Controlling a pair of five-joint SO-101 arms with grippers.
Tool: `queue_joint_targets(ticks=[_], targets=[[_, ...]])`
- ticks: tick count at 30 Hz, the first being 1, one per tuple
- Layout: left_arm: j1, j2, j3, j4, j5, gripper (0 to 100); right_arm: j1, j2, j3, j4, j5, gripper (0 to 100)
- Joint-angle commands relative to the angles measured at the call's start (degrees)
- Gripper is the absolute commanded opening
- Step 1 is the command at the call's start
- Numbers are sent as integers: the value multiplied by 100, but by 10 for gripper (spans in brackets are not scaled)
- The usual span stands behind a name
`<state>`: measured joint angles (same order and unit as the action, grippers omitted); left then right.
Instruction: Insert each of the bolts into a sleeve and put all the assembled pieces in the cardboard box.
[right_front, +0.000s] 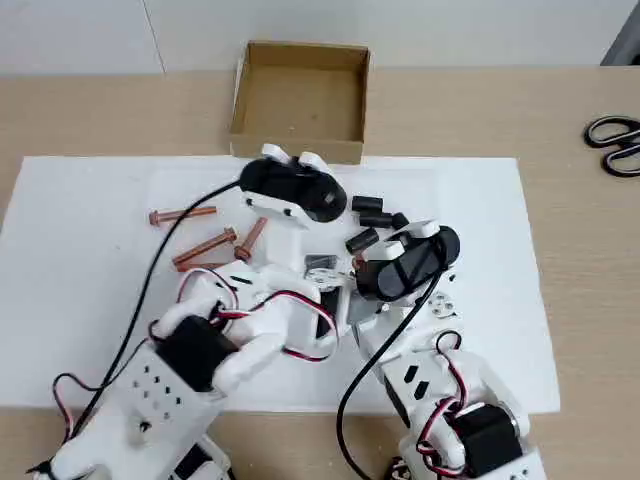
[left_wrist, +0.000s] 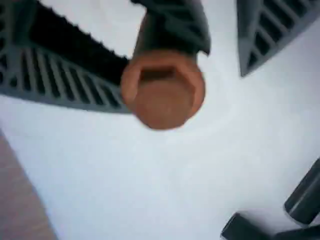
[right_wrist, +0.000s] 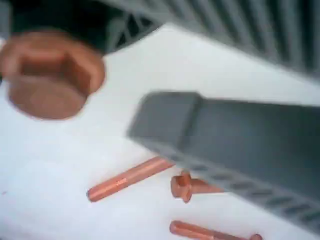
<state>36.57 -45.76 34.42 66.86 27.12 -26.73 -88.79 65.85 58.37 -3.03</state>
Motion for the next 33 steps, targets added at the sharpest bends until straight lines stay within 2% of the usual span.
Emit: queue_joint_targets(ticks=[1,4,7,10,14,22,33], targets=[[-369,-79,-558,651,-527,272,22,-75,-105,-145,-35,3],[-738,-79,-831,985,-1116,272,101,-75,-105,-154,-35,3],[-1213,-79,-1165,1196,-1565,272,514,-48,-105,-382,-26,3],[-1820,-79,-1420,1231,-1996,272,927,-4,-97,-664,-26,3],[-2549,-79,-1525,1240,-2479,272,1138,576,-466,-901,-9,3],[-3305,-79,-1525,1240,-2488,270,1165,4673,-3754,-1578,70,3],[-3376,-70,-1525,1486,-2497,269,1121,10255,-7903,-3600,88,3]])
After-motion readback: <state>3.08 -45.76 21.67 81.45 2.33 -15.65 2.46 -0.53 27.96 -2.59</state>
